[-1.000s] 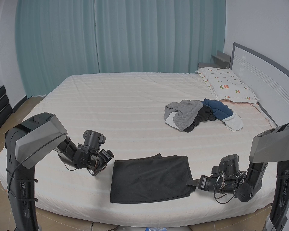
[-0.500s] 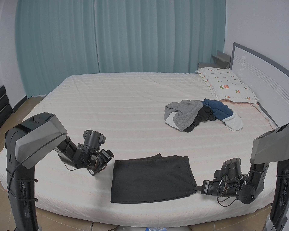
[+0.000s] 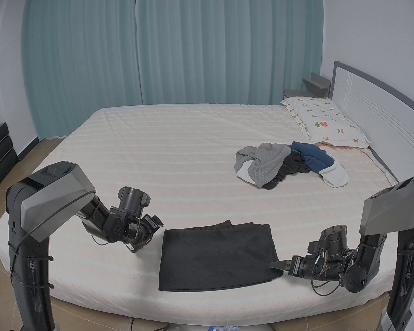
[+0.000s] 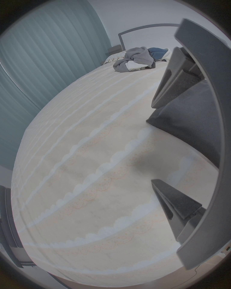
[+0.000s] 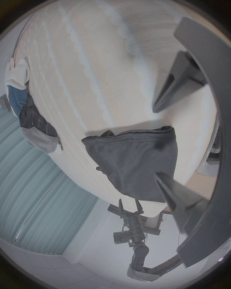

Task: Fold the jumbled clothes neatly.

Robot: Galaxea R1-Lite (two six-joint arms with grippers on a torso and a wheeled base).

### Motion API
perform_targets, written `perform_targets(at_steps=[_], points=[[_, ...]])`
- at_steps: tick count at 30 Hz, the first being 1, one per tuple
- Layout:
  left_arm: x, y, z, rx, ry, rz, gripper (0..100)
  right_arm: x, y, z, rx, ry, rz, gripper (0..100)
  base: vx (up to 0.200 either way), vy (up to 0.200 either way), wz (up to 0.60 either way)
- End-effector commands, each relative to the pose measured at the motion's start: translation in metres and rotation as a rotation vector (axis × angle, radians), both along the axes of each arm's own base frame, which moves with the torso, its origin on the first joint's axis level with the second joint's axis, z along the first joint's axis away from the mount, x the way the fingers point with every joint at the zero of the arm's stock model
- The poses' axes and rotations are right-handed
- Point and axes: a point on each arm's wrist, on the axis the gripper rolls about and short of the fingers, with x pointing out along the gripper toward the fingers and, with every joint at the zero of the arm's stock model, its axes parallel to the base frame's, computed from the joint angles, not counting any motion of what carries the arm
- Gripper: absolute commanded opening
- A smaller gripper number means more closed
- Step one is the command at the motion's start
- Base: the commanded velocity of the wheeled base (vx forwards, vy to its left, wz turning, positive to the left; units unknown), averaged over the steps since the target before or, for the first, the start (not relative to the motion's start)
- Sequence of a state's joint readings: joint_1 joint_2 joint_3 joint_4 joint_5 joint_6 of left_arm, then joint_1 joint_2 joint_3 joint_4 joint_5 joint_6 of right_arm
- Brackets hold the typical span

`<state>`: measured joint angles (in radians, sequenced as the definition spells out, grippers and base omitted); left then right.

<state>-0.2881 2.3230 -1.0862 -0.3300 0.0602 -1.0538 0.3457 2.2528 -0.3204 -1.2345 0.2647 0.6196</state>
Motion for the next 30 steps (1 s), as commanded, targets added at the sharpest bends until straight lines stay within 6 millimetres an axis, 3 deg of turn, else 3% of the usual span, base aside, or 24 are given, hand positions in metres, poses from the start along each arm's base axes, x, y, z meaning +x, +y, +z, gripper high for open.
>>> perform_targets(at_steps=[1, 10, 13, 19, 30], points=[[-0.005, 0.002, 0.001, -0.006, 0.006, -0.005, 100, 0.0, -0.002, 0.002, 0.01, -0.011, -0.007, 100, 0.0, 0.0, 0.0], [-0.046, 0.004, -0.008, 0.005, -0.145, -0.288, 100, 0.006, -0.012, 0.001, 0.042, -0.035, -0.028, 100, 0.0, 0.0, 0.0], [-0.054, -0.006, -0.011, 0.021, -0.189, -0.369, 100, 0.006, -0.012, 0.001, 0.057, -0.03, -0.009, 100, 0.0, 0.0, 0.0], [-0.059, -0.027, -0.022, 0.047, -0.195, -0.459, 100, 0.006, -0.011, 0.0, 0.06, -0.026, -0.003, 100, 0.0, 0.0, 0.0], [-0.056, -0.027, -0.029, 0.086, -0.233, -0.489, 100, 0.004, -0.009, 0.0, 0.059, -0.023, 0.008, 100, 0.0, 0.0, 0.0]])
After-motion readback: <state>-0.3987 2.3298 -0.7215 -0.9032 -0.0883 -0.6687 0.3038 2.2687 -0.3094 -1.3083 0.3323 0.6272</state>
